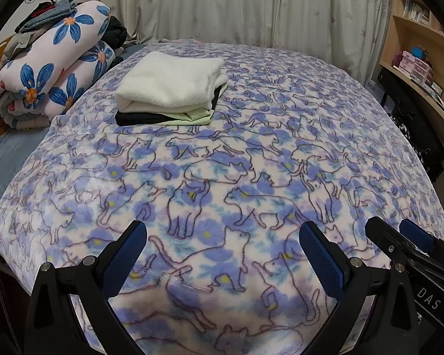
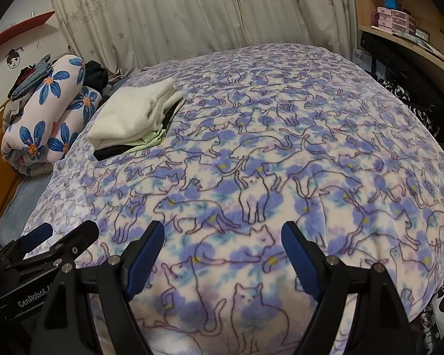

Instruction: Fold large clothes

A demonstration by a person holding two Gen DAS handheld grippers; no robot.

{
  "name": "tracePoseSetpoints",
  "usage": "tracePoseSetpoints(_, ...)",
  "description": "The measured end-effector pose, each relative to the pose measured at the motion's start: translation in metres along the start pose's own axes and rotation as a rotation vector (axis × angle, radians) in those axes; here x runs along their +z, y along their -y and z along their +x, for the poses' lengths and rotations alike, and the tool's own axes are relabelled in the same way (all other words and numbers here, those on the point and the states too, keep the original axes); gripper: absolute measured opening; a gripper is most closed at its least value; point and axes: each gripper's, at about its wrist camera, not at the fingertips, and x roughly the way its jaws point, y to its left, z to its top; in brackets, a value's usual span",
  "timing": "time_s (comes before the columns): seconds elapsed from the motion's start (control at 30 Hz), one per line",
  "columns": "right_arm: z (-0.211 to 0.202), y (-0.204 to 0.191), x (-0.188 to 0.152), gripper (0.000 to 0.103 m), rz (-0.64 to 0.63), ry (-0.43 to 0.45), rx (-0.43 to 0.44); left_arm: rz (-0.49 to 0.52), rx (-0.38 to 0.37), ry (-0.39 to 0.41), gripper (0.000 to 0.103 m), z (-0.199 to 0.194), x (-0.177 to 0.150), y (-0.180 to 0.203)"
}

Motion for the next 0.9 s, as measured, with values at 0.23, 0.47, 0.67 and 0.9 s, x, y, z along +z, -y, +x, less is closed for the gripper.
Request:
tracePoseSetpoints(0.23,0.003,0.001,-0.003,0.082,0.001,-0.003,-0.001,-0.001,-0.003,-0.004,0.102,0.005,-0.004,-0.004)
tracePoseSetpoints(0.47,0.004,0.001,-0.003,0.082,0.001,-0.005,0.0,0.001,0.0,-0.004,0.102,0.004,-0.002,-0.002)
tracePoseSetpoints(0.67,0.006,0.001,-0.005,0.082,0.004,-0.011,0.0,0.0,-0.002,-0.008,0.102,0.006,-0.003,-0.004)
tracePoseSetpoints(0.9,0.008,0.002,-0.006,0.082,0.004,-0.013,0.001,0.001,-0.002,-0.014,0.102,0.009,-0.007,-0.007)
